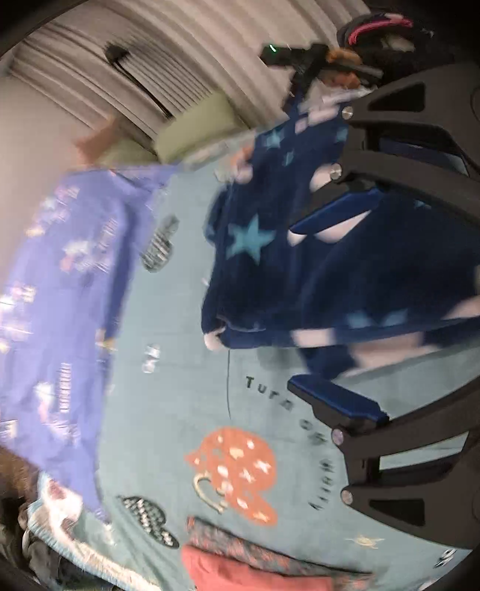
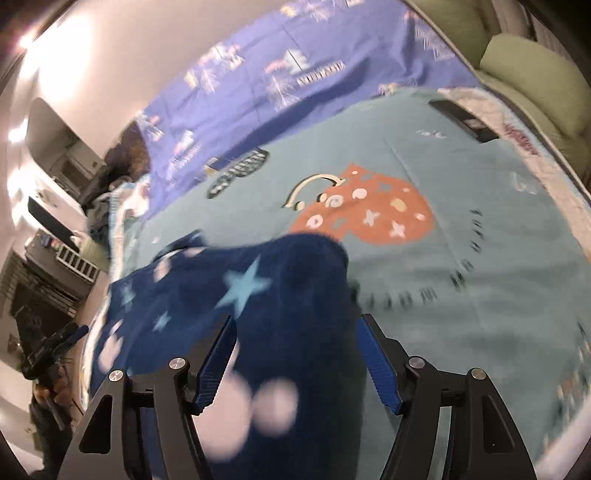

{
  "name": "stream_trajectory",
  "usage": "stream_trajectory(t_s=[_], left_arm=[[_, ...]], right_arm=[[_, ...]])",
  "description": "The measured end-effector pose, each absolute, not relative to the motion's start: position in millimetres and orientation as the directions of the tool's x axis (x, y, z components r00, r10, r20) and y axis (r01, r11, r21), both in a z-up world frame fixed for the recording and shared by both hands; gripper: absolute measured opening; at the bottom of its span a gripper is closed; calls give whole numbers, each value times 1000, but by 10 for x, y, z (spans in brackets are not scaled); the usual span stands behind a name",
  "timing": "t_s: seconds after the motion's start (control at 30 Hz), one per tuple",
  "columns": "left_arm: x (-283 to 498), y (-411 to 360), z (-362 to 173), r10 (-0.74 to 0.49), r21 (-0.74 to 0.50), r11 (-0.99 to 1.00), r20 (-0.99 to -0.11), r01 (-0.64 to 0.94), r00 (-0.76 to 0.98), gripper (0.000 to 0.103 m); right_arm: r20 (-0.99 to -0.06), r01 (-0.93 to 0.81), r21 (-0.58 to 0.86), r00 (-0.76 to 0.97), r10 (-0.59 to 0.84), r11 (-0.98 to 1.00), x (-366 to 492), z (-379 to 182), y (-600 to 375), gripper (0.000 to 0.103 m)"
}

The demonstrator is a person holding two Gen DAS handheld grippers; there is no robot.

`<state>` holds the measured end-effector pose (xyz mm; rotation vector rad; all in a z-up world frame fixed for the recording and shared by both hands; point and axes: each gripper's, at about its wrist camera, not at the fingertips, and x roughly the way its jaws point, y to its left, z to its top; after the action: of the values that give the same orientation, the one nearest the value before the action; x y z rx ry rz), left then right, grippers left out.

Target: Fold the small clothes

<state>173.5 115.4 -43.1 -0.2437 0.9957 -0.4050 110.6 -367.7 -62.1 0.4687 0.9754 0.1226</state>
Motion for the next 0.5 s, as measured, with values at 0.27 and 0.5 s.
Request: stream_trajectory(t_s=[0.27, 0.5], left_arm=[[2131, 963, -908, -457, -399, 889, -796, 224, 398, 17], [1663, 1335, -188, -489, -424, 866, -599, 267, 635, 17]], right_arm=[[-731, 97, 542, 545, 411, 835, 1513, -849, -3756, 10], [-535, -110, 532, 725, 434, 839, 1204, -55, -3659, 9]])
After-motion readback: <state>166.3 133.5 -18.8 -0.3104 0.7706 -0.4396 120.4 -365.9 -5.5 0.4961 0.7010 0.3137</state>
